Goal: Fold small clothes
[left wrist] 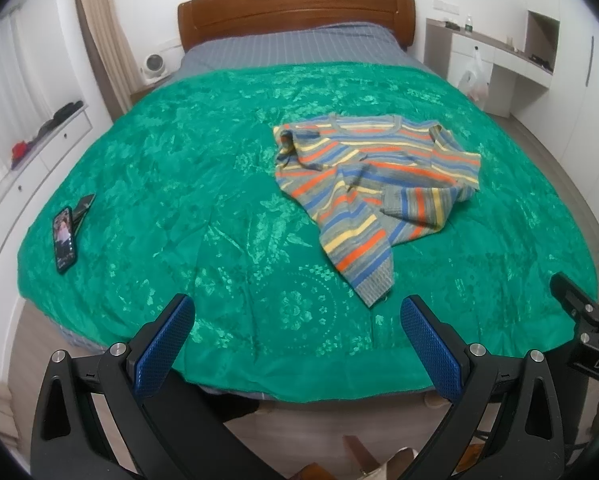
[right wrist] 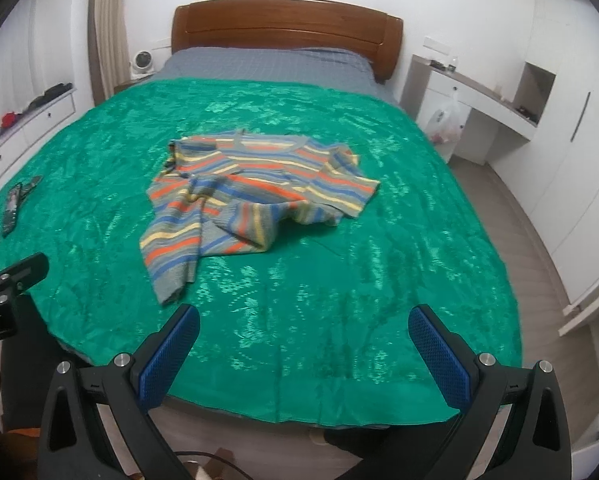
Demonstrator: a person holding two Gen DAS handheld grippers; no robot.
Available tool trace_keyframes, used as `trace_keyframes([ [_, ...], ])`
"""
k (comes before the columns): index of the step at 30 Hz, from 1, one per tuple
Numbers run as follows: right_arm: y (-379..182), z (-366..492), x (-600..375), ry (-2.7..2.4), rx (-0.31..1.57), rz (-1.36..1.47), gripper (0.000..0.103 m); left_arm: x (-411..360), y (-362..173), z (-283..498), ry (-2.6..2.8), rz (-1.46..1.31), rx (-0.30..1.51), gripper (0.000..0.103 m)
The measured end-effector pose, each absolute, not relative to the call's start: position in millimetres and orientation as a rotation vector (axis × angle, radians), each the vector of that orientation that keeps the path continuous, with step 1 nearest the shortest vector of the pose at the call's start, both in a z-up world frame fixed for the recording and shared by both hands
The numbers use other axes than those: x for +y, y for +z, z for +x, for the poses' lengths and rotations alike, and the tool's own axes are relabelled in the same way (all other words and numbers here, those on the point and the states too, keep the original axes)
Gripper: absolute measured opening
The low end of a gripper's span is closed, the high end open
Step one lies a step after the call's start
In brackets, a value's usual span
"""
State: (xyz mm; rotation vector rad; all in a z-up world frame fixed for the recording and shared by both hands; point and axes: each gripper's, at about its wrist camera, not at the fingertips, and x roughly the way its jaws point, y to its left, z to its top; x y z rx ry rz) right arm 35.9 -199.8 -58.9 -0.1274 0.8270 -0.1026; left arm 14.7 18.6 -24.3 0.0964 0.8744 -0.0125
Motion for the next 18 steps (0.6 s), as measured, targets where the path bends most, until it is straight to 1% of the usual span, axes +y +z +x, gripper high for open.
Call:
trace_keyframes([
  [15,-61.6,37.4,-206.0,-0.134,0.843,-0.144,0.103,11.1,-26.0,17.0,-0.029,0.105,0.889,0.103],
  [18,-60.8,37.4,-208.4,-0.129,0.839,-0.129,0.103,15.9,-33.3,24.3,-0.076,0.074,0.918,0.103],
])
